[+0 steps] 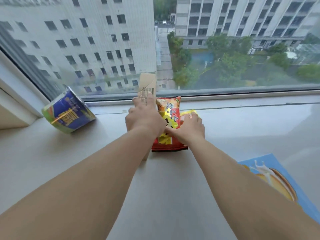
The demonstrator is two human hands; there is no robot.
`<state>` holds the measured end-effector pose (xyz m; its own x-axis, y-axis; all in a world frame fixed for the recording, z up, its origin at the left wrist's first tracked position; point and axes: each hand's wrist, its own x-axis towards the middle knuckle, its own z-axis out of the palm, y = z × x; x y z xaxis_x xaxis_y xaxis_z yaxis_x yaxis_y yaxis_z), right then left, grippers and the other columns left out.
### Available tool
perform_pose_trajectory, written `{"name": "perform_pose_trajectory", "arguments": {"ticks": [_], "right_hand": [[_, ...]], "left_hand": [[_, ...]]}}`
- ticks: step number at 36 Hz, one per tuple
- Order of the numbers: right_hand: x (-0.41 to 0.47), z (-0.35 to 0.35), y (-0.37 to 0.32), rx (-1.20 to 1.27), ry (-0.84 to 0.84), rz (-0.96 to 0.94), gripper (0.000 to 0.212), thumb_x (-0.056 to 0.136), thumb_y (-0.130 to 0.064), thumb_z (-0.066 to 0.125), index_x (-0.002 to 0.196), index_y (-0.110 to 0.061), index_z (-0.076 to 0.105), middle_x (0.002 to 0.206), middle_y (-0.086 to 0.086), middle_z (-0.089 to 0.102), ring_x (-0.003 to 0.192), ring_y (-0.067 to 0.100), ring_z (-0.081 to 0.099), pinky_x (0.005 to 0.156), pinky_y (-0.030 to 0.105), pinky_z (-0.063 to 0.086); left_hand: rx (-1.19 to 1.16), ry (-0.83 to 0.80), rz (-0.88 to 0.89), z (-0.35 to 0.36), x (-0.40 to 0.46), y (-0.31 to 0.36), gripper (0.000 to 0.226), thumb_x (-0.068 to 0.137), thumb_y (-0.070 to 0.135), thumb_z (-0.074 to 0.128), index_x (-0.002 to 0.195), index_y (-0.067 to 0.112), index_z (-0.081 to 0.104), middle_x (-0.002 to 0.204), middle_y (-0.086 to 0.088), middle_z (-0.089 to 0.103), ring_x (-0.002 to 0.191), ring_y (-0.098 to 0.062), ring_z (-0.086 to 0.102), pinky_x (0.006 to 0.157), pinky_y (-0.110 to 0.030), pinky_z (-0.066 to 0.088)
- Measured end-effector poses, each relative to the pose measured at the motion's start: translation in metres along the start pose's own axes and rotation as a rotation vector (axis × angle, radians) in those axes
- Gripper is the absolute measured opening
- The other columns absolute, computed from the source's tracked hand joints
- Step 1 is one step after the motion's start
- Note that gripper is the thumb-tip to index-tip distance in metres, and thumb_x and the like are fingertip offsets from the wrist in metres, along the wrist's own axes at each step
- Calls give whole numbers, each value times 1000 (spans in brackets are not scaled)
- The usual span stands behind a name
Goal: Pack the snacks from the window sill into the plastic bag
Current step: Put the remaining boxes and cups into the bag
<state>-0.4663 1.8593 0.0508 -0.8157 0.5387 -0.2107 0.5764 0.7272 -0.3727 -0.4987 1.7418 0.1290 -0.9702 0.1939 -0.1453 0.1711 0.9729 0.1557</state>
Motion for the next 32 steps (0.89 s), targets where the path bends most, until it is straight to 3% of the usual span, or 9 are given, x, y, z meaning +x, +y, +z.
{"name": "perform_pose_trajectory", "arguments": {"ticks": [4,7,10,12,14,18,23,27,32], "right_hand": [[30,1,-12,-126,-164,-57,115,61,-86,52,150,-19,21,159,9,6,147,27,1,118,47,6],[40,-1,-15,-109,-288,-38,118,52,-86,50,148,-23,23,154,9,20,144,30,12,116,48,17],[38,-2,-24,-145,-308,-30,123,36,-84,38,144,-25,30,146,10,31,138,32,20,111,47,22],[28,-3,-28,-126,-320,28,109,51,-79,47,142,-22,31,144,12,30,136,34,21,110,46,23],[16,0,-26,-6,-294,118,87,69,-64,61,137,-18,33,138,14,31,130,35,29,107,43,28],[-32,15,-18,291,-181,271,68,74,-44,65,130,-20,36,126,11,38,119,35,40,92,37,40],[-111,28,-12,389,-165,404,62,74,-44,65,126,-23,38,121,9,39,115,30,41,87,34,41],[-164,29,-3,554,-294,564,61,65,-39,68,120,-25,45,117,8,47,105,29,53,87,31,48],[-190,24,27,797,-373,582,73,47,-40,80,113,-15,61,101,7,69,94,27,66,86,43,55]], "left_hand": [[-45,13,-34,-2,5,-13,75,88,22,43,151,32,2,145,-13,22,121,-35,42,90,-42,42],[-50,12,-14,-1,3,-8,74,89,22,42,151,31,2,145,-14,21,122,-34,41,92,-40,40],[-42,21,3,1,4,-2,75,88,23,45,150,29,4,145,-15,21,120,-34,41,93,-39,40],[-48,9,13,2,3,-2,78,85,25,50,150,30,6,144,-16,22,118,-34,43,92,-39,41],[-65,-13,16,1,1,-4,84,83,27,54,150,32,4,143,-15,22,116,-35,45,91,-40,43],[-101,-37,-38,-4,-3,-15,91,85,26,55,151,28,-8,135,-15,29,109,-34,51,75,-36,43],[-112,-54,-17,-7,-42,-31,99,84,25,57,148,30,-19,134,-15,28,99,-34,56,68,-34,43],[-167,-68,18,-9,-96,-49,95,86,21,52,148,32,-20,134,-11,27,98,-32,57,78,-36,45],[-310,-62,107,-33,-151,-66,87,89,31,51,149,34,-13,129,-6,34,100,-30,57,84,-39,48]]}}
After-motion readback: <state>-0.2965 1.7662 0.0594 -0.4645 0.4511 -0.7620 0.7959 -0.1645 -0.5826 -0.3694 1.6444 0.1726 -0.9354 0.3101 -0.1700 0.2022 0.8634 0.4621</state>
